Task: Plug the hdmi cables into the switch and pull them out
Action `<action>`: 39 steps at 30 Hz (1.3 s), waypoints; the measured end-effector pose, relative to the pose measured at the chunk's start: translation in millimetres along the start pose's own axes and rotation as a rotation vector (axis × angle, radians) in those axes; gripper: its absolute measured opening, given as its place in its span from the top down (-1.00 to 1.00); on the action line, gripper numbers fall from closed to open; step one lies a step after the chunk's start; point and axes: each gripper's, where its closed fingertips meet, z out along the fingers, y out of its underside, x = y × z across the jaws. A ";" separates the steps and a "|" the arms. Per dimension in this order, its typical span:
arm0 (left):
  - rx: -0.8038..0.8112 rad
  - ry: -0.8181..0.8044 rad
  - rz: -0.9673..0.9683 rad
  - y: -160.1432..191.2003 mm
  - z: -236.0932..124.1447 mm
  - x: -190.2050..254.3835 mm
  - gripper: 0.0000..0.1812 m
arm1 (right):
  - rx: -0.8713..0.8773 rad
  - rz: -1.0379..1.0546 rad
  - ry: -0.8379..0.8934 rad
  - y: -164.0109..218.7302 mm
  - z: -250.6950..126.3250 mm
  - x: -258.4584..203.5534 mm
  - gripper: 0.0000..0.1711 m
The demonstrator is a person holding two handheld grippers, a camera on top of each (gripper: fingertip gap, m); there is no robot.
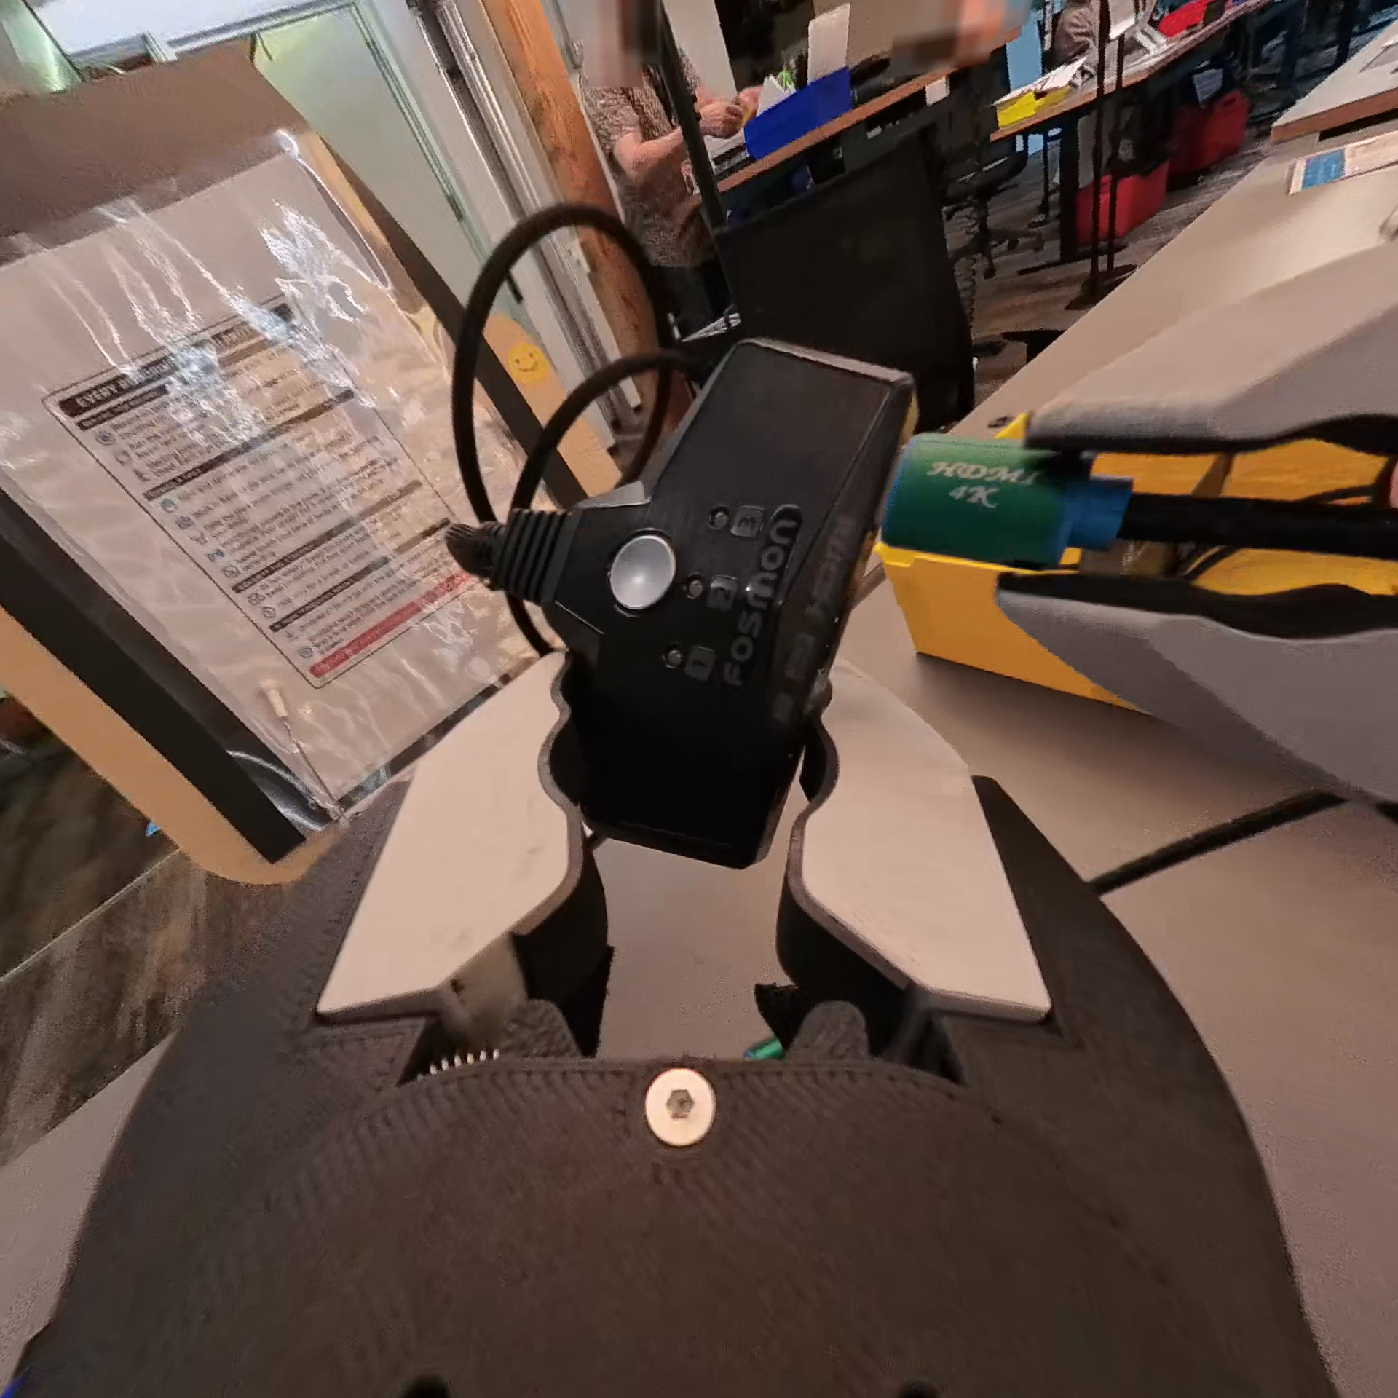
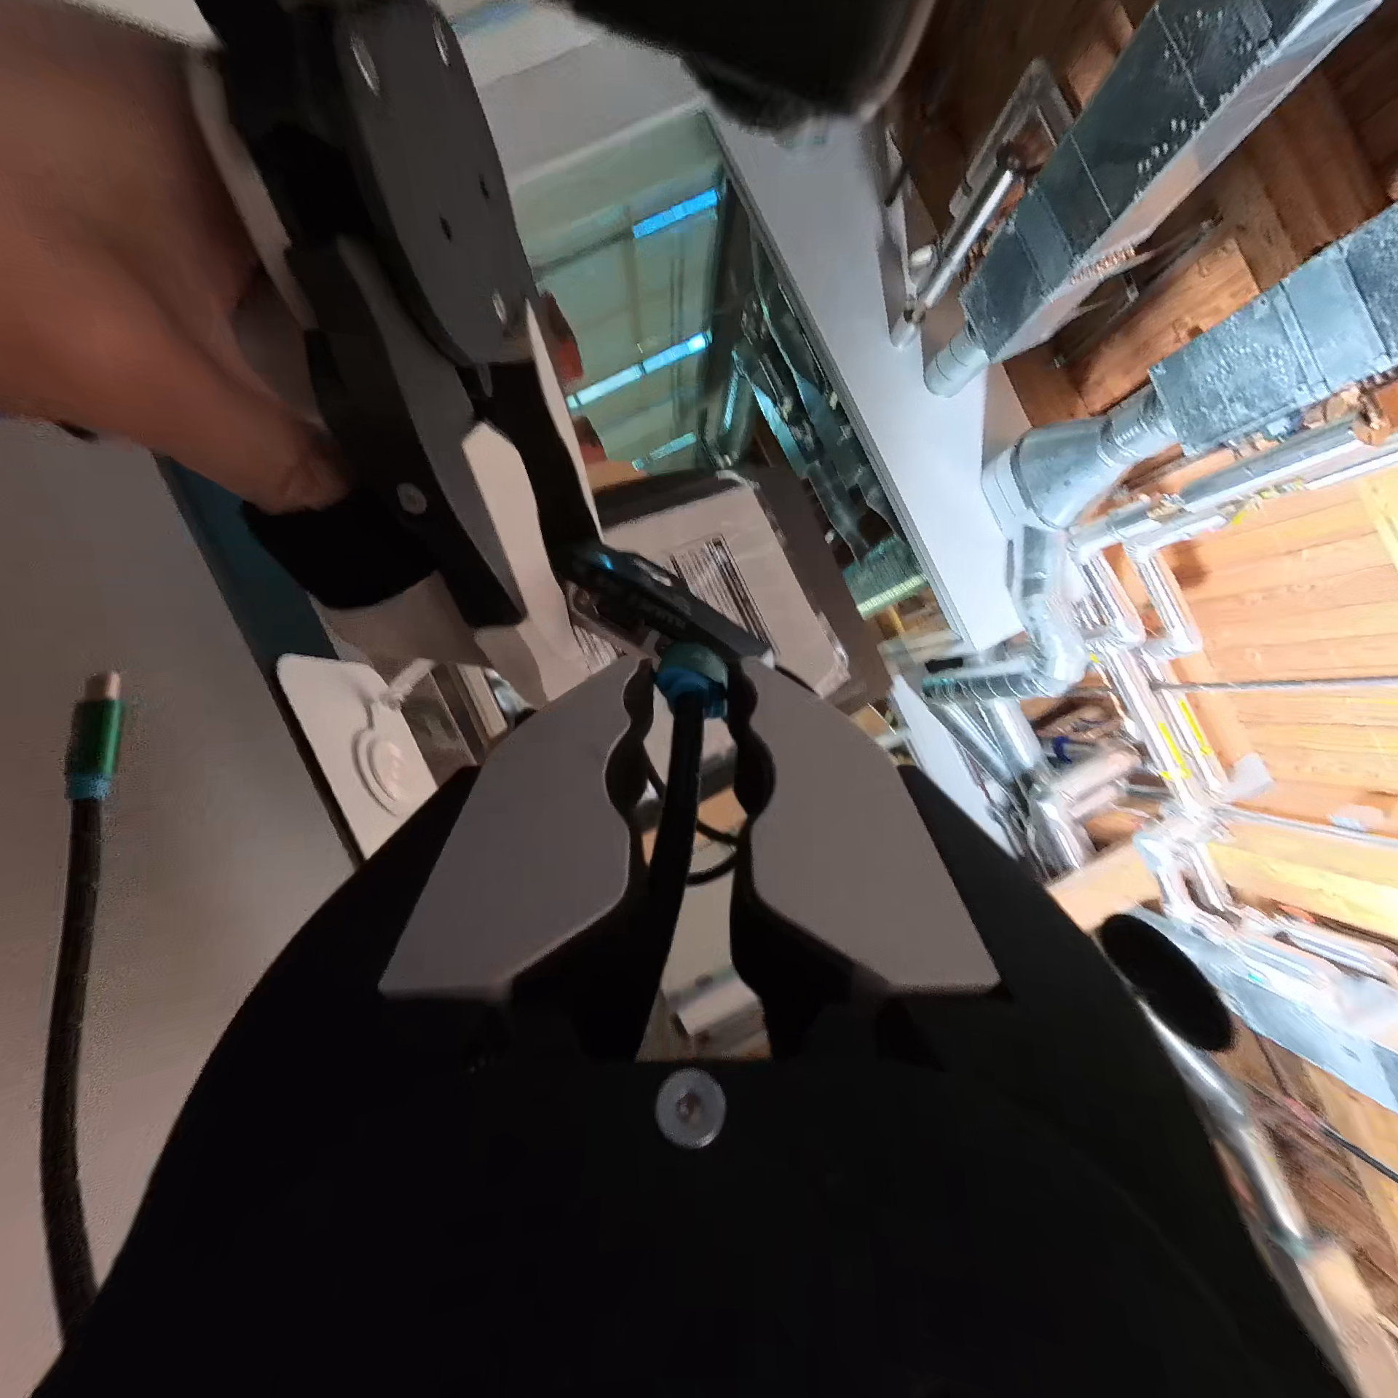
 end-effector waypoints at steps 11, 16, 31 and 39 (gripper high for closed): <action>0.067 0.024 -0.066 -3.7 -7.4 -15.7 0.40 | 0.235 0.363 -0.258 -72.6 -33.1 10.7 0.74; 0.089 0.147 -0.117 -2.8 -3.1 0.7 0.40 | 0.434 0.612 -0.334 -55.5 -59.9 71.3 0.66; -0.007 0.699 0.212 24.7 -17.8 110.5 0.41 | 0.141 -0.336 -0.479 35.5 -27.0 -57.2 0.70; 0.097 0.292 0.312 3.1 -32.1 28.5 0.48 | -0.079 -0.266 -0.359 64.5 -1.0 -44.3 0.71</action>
